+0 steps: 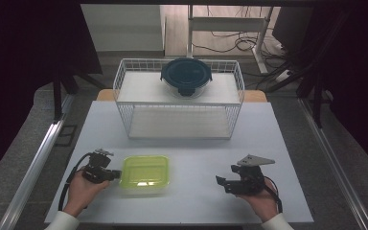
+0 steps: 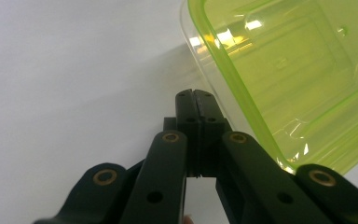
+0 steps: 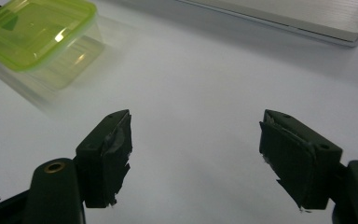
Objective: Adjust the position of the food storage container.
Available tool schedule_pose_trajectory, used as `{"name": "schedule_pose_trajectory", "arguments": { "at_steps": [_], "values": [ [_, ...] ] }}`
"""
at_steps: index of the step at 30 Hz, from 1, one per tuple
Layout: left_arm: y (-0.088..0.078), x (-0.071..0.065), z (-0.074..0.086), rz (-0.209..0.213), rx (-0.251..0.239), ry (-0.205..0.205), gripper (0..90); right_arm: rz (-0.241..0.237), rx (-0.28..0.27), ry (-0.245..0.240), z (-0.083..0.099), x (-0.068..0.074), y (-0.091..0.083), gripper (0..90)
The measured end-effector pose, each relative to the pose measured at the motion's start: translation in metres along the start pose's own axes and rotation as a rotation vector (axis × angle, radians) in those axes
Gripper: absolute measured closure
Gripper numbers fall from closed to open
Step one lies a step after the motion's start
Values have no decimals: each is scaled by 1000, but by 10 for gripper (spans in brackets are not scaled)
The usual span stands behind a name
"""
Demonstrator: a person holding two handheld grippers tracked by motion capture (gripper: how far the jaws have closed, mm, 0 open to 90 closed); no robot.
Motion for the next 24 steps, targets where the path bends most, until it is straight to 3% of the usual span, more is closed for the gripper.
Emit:
{"name": "schedule_pose_trajectory", "arguments": {
  "at_steps": [15, 24],
  "values": [
    [25, -48, -31, 62, 12, 89, 900, -1, 2, -1, 0, -1, 0, 247],
    [39, -67, -44, 84, 26, 128, 900, -2, 5, -1, 0, -1, 0, 247]
  ]
}}
Point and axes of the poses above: each handheld gripper's, and its own axes: y roughly forward along the jaws, z roughly out of its underside, x roughly to its left, the point moved 2 cm from there along y, roughly forward along the jaws, and after that the axes turned 6 degrees about x, right-handed, at the moved point
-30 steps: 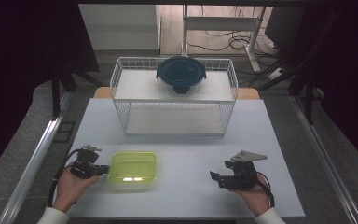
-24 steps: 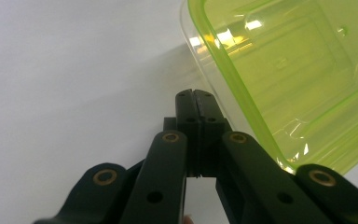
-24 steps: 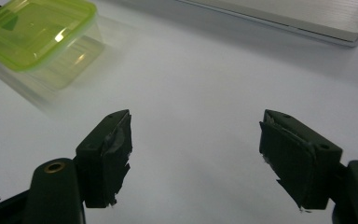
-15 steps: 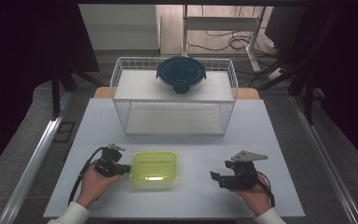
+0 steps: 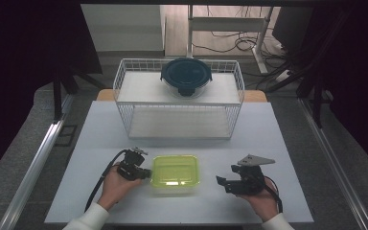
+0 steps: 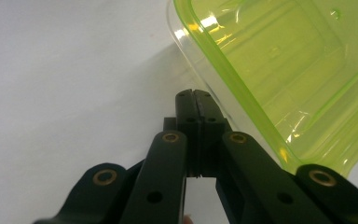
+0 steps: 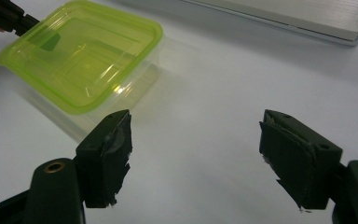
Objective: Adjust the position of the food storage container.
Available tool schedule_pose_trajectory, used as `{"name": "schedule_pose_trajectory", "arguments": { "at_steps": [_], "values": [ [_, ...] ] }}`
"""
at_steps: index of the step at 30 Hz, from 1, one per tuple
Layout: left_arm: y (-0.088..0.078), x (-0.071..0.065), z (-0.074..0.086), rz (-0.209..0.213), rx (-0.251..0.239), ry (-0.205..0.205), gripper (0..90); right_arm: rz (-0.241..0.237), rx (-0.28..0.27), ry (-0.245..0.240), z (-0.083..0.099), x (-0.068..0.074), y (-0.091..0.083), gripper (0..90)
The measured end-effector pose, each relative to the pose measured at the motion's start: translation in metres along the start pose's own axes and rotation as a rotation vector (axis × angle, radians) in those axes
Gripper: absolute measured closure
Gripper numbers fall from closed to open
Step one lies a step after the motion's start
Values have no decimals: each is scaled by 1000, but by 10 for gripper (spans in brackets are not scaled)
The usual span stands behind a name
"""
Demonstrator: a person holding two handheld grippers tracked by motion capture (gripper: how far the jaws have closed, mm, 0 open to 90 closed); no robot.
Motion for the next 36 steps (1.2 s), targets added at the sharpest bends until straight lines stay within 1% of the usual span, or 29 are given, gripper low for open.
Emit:
{"name": "schedule_pose_trajectory", "arguments": {
  "at_steps": [1, 9, 15, 17, 18, 19, 22, 24, 25, 27, 28, 29, 30, 31, 33, 34, 36],
  "values": [
    [0, -1, -1, 1, 4, 6, 900, 1, 0, -1, 0, 0, 0, 247],
    [5, -10, -8, 9, -1, 14, 900, 2, 1, -6, 0, 1, 1, 247],
    [6, -9, -8, 3, 2, 19, 900, 2, 0, -9, 0, 1, 0, 247],
    [4, -8, -6, 9, -18, 0, 900, 3, -1, -7, 0, 1, 0, 247],
    [2, -6, -5, 10, -20, 0, 900, 2, -3, -5, 0, 1, 0, 248],
    [1, -6, -4, 11, -30, -8, 900, 2, -4, -6, 0, 1, -1, 247],
    [-8, -4, 1, 16, -52, -14, 900, 4, -6, -8, 0, 0, -1, 247],
    [-17, -4, 5, 22, -82, -18, 900, 5, -6, -9, 0, 0, -1, 247],
    [-22, -4, 7, 27, -105, -27, 900, 5, -5, -9, 0, 0, -1, 247],
    [-31, -5, 10, 32, -149, -22, 900, 6, -6, -10, 0, 0, -1, 247],
    [-36, -5, 12, 32, -171, -19, 882, 6, -6, -9, 0, 0, -1, 247],
    [-42, -6, 14, 32, -209, -24, 845, 7, -6, -9, 0, 0, -1, 247],
    [-45, -6, 15, 30, -232, -26, 742, 8, -7, -7, 0, 0, -1, 247],
    [-48, -7, 17, 27, -257, -29, 665, 8, -8, -5, 0, 0, -1, 247],
    [-54, -8, 19, 31, -268, -28, 514, 9, -7, -4, 0, -2, -1, 247],
    [-55, -8, 20, 33, -266, -35, 396, 11, -7, -4, -1, -2, -1, 247],
    [-58, -7, 23, 33, -278, -51, 313, 10, -8, -1, -1, -3, 0, 247]
  ]
}}
Point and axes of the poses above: each handheld gripper's, and its own axes: y roughly forward along the jaws, z roughly out of its underside, x roughly to its left, the point moved 2 cm from there along y, roughly forward along the jaws, and after that the axes turned 6 degrees about x, right-handed, at the moved point
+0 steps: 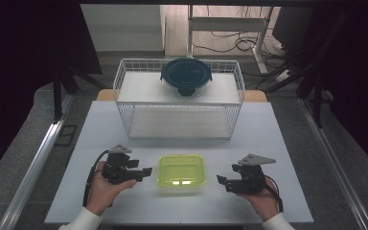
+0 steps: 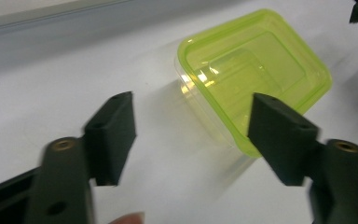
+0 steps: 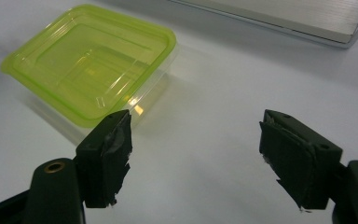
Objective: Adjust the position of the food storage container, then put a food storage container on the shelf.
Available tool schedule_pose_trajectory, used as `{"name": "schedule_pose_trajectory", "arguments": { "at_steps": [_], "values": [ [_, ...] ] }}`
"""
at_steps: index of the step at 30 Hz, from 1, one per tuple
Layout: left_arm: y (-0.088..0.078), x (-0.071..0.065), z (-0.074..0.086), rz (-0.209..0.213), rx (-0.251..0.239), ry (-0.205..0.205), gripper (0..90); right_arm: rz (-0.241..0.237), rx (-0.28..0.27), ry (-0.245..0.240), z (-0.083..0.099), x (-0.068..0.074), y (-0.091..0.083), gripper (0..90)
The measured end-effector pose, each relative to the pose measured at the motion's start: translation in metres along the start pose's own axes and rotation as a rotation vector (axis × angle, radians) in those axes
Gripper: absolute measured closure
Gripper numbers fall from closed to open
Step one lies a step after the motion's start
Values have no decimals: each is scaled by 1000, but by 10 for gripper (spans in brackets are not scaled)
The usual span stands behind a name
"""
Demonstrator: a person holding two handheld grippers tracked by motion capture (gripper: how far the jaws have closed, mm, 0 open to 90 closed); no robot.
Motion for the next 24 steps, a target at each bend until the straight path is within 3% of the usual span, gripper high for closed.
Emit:
{"name": "schedule_pose_trajectory", "arguments": {
  "at_steps": [7, 13, 19, 24],
  "values": [
    [-7, 2, 2, -6, -21, -22, 238, -4, -1, -6, -2, 1, 2, 247],
    [-1, 5, -2, -8, -9, -36, 218, -9, -12, 7, -6, 3, 2, 247],
    [4, 3, -5, 8, -6, -21, 213, -31, -8, 10, -5, 4, 3, 247],
    [10, 4, -7, 65, -4, -48, 233, -99, -2, 59, -11, 5, 5, 245]
  ]
}}
Point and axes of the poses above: each handheld gripper's, and its own axes: y roughly forward along the jaws, z roughly out of its underside, x roughly to its left, the point moved 2 cm from there along y, roughly forward along the jaws, and after that the axes turned 6 degrees about x, right-handed, at the moved point
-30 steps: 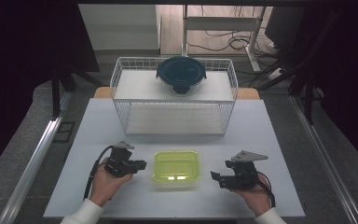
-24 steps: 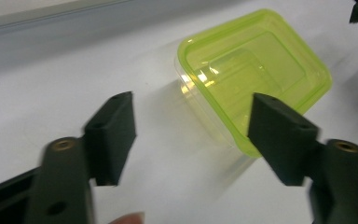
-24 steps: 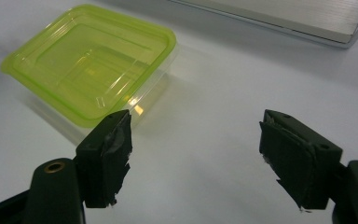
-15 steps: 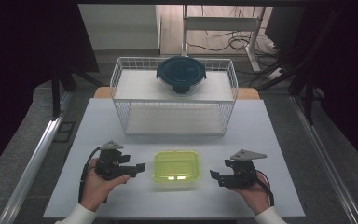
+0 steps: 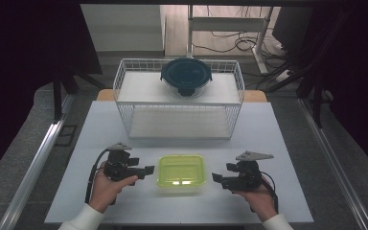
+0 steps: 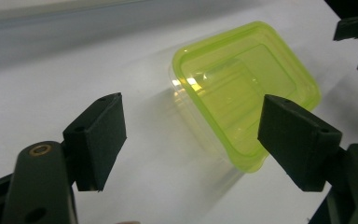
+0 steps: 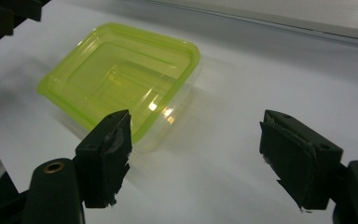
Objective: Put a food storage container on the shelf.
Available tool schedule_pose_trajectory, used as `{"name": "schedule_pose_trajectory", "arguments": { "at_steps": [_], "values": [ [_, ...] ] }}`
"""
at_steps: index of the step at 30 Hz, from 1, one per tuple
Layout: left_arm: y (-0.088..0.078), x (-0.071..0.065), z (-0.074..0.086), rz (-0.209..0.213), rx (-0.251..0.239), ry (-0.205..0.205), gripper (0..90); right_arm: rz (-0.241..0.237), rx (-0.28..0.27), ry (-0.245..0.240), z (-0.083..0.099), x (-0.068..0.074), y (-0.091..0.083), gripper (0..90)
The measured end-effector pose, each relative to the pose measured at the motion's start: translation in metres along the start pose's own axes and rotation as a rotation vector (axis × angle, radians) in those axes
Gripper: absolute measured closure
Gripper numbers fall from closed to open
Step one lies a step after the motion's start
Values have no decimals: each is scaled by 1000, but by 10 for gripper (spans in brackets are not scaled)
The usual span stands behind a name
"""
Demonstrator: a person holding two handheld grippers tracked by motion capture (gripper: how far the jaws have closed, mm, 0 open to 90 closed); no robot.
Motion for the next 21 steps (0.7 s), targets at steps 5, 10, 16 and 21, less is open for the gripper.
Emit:
{"name": "schedule_pose_trajectory", "arguments": {
  "at_steps": [5, 10, 16, 21],
  "values": [
    [11, 2, -2, 66, 14, -37, 251, -45, 22, 25, -3, 3, 8, 242],
    [22, 2, -4, 92, 41, -53, 268, -77, 40, 46, -8, 4, 18, 243],
    [31, 2, -4, 132, 53, -100, 285, -115, 65, 81, -14, 4, 31, 271],
    [40, 7, -3, 180, 74, -161, 300, -124, 95, 112, -21, 3, 45, 299]
  ]
}}
Point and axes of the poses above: each handheld gripper's, and its own axes: y roughly forward along the jaws, z roughly out of its underside, x roughly to its left, the point moved 2 cm from there along y, roughly forward along the jaws, and after that the axes turned 6 degrees about x, right-handed, at the moved point
